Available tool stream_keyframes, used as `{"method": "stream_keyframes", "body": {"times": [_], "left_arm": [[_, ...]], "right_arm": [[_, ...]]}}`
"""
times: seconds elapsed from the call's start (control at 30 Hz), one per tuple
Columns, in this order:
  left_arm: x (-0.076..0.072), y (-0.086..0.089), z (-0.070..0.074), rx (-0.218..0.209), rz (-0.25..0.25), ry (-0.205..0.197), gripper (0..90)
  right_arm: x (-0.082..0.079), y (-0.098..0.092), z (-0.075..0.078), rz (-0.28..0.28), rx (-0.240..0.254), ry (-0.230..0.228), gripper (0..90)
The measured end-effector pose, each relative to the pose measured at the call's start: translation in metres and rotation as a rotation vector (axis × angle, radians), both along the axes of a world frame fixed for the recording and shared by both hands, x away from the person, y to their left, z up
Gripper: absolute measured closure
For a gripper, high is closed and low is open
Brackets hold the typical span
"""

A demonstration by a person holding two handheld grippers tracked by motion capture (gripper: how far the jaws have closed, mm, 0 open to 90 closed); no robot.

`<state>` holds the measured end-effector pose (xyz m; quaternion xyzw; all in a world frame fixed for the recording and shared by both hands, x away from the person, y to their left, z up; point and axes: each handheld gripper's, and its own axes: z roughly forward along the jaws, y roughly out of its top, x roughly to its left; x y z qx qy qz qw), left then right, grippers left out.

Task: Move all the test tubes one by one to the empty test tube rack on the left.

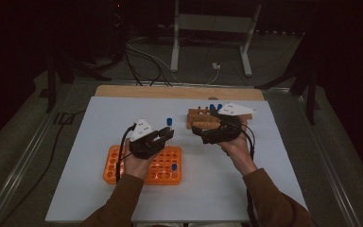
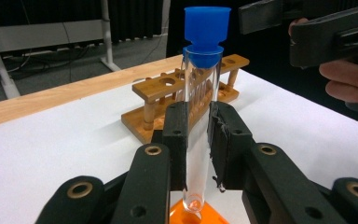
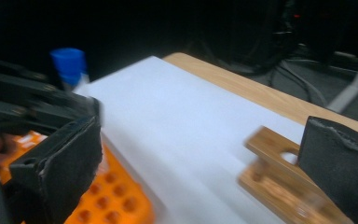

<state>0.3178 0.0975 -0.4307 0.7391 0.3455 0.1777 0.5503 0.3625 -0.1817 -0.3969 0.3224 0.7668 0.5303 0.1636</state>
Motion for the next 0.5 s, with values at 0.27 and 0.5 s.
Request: {"method": "stream_keyframes", "body": {"times": [0.27,0.5], "left_arm": [[-0.010,0.008,-0.003,-0.002,-0.009,0.006,78.0],[-0.019,0.012,-0.006,-0.010,-0.025,0.016,78.0]], "right_arm": [[-0.002,-0.026,-0.006,-0.048,0.017,0.007,0.0],[-0.004,-0.043,-0.013,-0.079,0.017,0.019,0.0]]}}
